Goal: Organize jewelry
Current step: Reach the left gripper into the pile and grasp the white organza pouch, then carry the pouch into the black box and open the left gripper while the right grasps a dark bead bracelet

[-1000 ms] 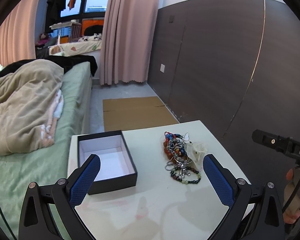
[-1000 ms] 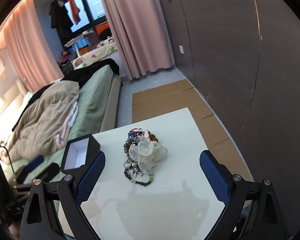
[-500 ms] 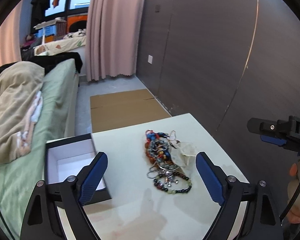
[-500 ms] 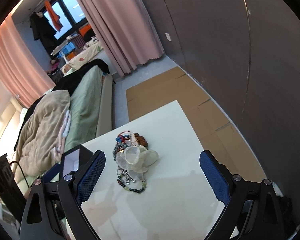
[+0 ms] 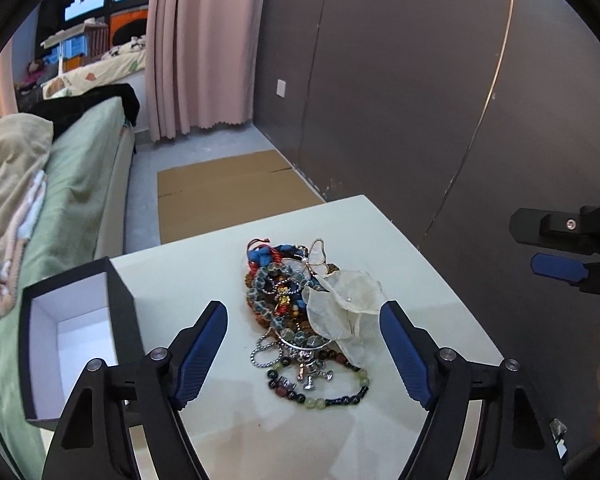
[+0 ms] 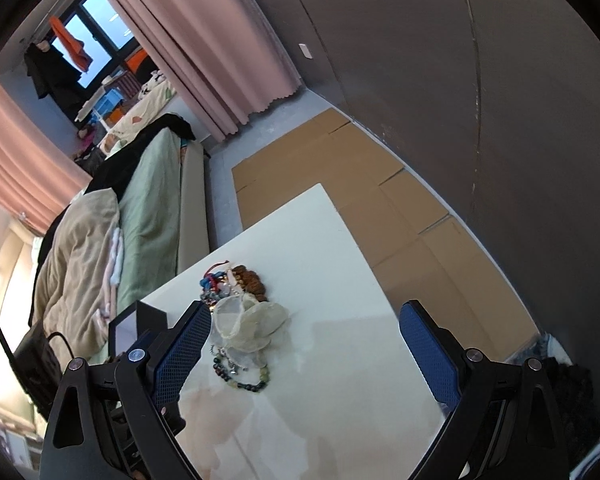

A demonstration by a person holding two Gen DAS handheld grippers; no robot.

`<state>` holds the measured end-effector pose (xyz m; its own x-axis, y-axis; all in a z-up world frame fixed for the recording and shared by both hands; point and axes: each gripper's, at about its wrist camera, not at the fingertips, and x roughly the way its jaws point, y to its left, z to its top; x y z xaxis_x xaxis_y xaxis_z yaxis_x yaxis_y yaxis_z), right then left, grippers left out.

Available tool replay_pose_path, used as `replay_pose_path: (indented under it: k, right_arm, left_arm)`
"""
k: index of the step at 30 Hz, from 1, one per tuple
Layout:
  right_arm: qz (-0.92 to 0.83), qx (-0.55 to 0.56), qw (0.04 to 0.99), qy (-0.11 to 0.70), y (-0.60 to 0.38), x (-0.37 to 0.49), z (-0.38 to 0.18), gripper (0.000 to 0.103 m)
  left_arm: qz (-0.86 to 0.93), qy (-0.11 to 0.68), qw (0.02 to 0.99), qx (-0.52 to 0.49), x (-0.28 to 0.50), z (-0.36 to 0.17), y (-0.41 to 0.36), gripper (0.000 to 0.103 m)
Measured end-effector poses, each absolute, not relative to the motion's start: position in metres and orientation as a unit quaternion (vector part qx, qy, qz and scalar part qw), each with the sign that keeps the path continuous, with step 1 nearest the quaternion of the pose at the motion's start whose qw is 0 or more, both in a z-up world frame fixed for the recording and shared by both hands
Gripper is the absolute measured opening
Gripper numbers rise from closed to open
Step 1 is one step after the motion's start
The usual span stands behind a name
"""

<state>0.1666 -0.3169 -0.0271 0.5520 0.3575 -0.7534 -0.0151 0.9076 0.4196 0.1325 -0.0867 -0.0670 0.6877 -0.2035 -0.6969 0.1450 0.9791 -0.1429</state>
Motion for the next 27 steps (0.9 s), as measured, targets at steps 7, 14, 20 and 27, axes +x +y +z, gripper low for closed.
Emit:
replay_pose_path:
  k: [7,14,20,27]
  right_arm:
    - [0.112,0.198,0.854,0.468,-0.319,0.171,-0.032,0.096]
    - [0.116,0.204,0.849,0.474,-0.316,0.174,-0.034,0.096]
    - [0.117,0.201,0.848,0.475,-0.313,0.175,-0.035,0.096]
    - [0.13,0.2,0.845,0.479,-0.3,0.177,-0.038,0.096]
  left_arm:
    - [-0.107,0.397,0.91,-0.048,0.146,-0.077,-0.096,0.078]
    - [-0.097,0.41,0.905,-0.055,0.158,-0.095,-0.101,0.063]
    - [-0.112,0.413,0.902,-0.062,0.154,-0.096,-0.096,0.004]
    - [-0.118,0.38,0.914,-0.074,0.14,-0.072,-0.078,0.001]
